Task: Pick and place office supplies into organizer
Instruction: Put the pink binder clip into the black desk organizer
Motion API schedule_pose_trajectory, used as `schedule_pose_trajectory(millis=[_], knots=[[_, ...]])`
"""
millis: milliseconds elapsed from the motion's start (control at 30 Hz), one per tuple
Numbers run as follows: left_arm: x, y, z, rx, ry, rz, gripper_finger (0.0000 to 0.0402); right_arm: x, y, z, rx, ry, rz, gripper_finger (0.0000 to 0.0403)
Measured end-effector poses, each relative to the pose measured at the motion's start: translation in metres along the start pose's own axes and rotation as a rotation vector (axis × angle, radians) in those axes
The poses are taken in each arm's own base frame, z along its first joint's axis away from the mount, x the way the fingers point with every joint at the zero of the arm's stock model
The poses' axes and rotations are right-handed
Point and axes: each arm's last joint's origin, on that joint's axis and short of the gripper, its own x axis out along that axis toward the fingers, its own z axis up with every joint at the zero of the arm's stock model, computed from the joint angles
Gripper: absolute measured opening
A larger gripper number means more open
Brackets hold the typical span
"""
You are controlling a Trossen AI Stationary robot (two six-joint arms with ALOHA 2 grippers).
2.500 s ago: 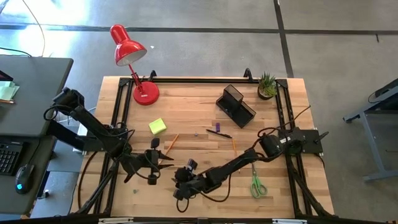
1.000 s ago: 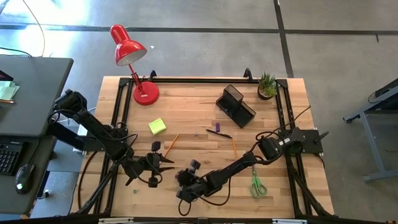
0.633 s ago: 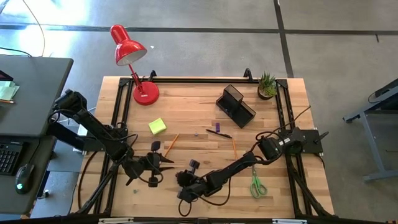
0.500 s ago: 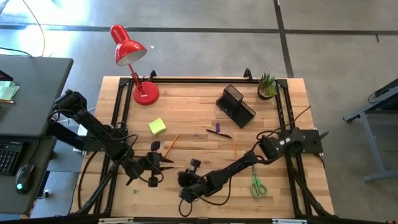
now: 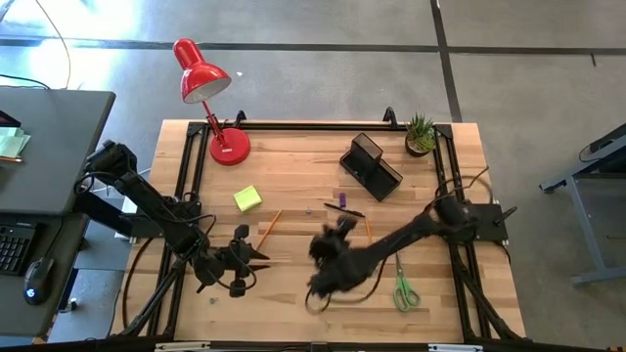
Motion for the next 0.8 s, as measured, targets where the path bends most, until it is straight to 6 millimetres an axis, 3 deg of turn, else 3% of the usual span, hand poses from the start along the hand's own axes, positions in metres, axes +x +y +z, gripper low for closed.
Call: schedule_pose_trajectory(millis=[133, 233, 400, 533, 633, 800], knots=[[0.000, 0.001, 0.001, -0.001, -0.012, 0.023, 0.0085, 0.015, -0.054, -0.016, 0.057, 0.067, -0.056, 0.0002], [0.000, 0.003, 0.001, 0.009, -0.039, 0.077, 0.0085, 0.035, -0.086, -0.034, 0.135, 0.094, -0.006, 0.0001], [0.000, 0.006, 0.003, 0.095, -0.089, 0.190, 0.0085, 0.074, -0.129, -0.066, 0.250, 0.054, 0.153, 0.0001], [0.005, 0.015, 0.008, 0.132, -0.104, 0.273, 0.0085, 0.103, -0.163, -0.091, 0.356, 0.021, 0.176, 0.0001], [0.014, 0.027, 0.013, 0.131, -0.088, 0.301, 0.0085, 0.122, -0.183, -0.105, 0.414, 0.017, 0.201, 0.0001], [0.028, 0.049, 0.020, 0.087, -0.026, 0.278, 0.0085, 0.147, -0.199, -0.115, 0.449, -0.007, 0.291, 0.0001]])
